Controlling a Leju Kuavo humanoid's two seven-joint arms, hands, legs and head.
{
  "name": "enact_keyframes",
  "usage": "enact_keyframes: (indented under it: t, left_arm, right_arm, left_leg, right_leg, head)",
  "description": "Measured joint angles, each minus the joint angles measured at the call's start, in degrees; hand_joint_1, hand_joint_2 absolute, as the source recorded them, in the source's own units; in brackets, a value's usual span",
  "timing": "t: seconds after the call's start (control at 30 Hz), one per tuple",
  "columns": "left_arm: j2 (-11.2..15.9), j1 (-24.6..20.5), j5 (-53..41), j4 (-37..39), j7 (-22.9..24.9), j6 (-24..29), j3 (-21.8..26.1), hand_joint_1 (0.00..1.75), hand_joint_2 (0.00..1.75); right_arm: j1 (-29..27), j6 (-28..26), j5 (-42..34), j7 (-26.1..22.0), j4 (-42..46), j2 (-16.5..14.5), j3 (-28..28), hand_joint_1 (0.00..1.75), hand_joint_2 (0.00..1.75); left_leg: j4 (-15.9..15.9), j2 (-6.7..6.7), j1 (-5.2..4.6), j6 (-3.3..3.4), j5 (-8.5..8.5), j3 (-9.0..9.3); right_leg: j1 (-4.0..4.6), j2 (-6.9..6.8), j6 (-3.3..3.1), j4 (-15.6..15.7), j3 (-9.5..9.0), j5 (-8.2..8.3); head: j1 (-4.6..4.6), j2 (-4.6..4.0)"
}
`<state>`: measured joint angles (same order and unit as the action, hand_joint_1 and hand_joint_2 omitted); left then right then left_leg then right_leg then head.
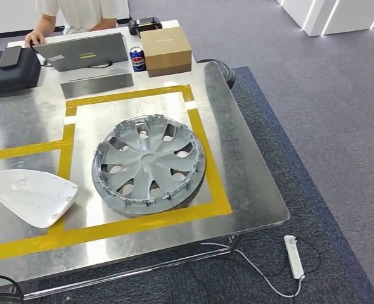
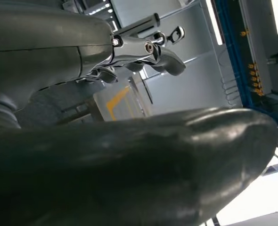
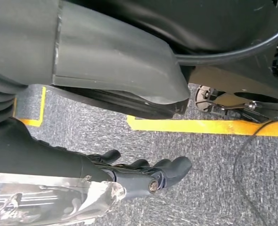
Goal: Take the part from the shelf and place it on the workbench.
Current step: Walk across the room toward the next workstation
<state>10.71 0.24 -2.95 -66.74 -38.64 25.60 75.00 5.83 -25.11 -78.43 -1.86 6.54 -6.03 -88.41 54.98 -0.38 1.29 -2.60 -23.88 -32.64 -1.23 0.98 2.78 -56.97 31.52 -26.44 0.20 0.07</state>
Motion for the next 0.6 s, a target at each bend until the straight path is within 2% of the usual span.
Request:
enact_keyframes:
  t: [0.2, 0.4, 0.6]
  left_arm:
    - [-1.4, 0.1, 1.3, 0.8, 0.0, 0.9, 0.6, 0.00, 0.00]
    - [-3.1, -0.6, 3.8, 0.6, 0.0, -2.2, 2.3, 0.00, 0.00]
    - [-3.7, -1.3, 4.2, 0.3, 0.0, -3.4, 3.7, 0.00, 0.00]
  right_arm:
    - [0.0, 0.0, -0.1, 0.5, 0.0, 0.0, 0.0, 0.00, 0.00]
    - [-0.1, -0.1, -0.5, 0.3, 0.0, 0.0, 0.0, 0.00, 0.00]
    - [-0.1, -0.1, -0.8, 0.0, 0.0, 0.0, 0.0, 0.00, 0.00]
  left_leg:
    - [0.0, -0.02, 0.00, 0.00, 0.00, 0.01]
    - [0.0, -0.03, 0.00, 0.00, 0.00, 0.01]
    - [0.0, -0.03, 0.00, 0.00, 0.00, 0.02]
  right_leg:
    - [0.00, 0.00, 0.00, 0.0, 0.00, 0.00]
    - [0.00, -0.01, 0.00, 0.0, -0.01, 0.00]
    - [0.00, -0.01, 0.00, 0.0, 0.00, 0.00]
  head:
    - [-0.01, 0.00]
    - [-0.01, 0.00]
    - [-0.01, 0.00]
